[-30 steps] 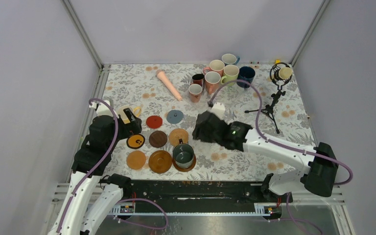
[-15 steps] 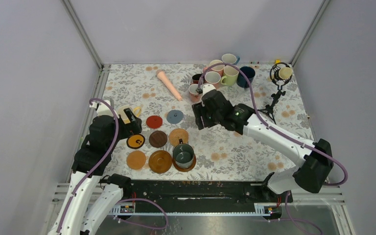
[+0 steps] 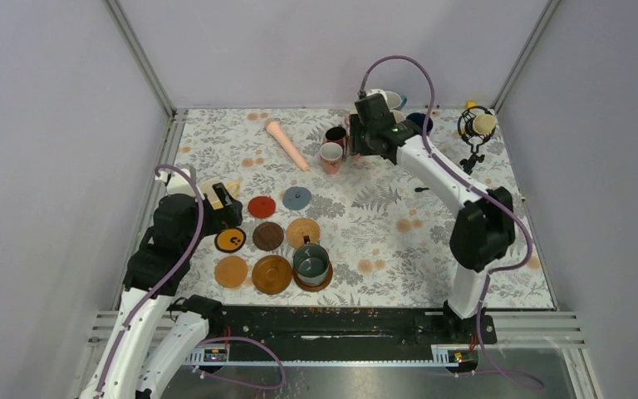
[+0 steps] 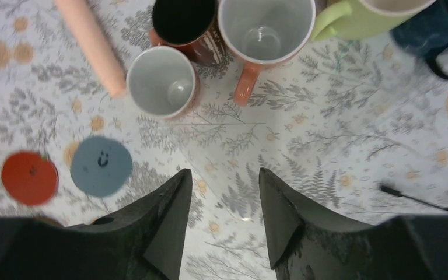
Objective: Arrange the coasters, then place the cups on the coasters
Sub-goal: Pick up the cup from the tray.
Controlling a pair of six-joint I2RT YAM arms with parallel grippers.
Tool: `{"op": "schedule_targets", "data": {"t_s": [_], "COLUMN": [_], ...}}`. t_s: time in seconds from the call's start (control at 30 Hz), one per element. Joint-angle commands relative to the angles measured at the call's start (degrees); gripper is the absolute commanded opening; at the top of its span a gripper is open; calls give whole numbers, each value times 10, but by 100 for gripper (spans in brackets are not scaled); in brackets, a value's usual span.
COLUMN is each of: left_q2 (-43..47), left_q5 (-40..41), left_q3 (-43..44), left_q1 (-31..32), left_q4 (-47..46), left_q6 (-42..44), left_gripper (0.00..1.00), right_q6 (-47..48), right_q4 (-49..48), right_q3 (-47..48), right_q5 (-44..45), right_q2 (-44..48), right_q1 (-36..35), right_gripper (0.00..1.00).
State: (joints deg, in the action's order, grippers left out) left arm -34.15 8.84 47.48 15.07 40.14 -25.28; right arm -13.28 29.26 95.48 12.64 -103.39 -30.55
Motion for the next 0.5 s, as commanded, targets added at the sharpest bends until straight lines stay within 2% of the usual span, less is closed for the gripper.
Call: {"op": "schedule_targets", "data": {"t_s": [0.0,0.17,0.47], "left_q2": [-7,-6,-5], "left_q5": [3,2,-10], "left_q3": [4,4,5], "left_q1": [-1,-3,-1], "left_q4": [-31,-30,-30], "left_q6": [8,7,7], "left_gripper": [99,99,99], "right_q6": [-218,-381,-450], "right_q4": [4,-35,-70], "right_q3": [41,41,45], "right_q5": [58,61,47], "right_q2": [-54,-88,-130], "right_q1": [-1,-1,-2], "right_gripper": [53,48,46]}}
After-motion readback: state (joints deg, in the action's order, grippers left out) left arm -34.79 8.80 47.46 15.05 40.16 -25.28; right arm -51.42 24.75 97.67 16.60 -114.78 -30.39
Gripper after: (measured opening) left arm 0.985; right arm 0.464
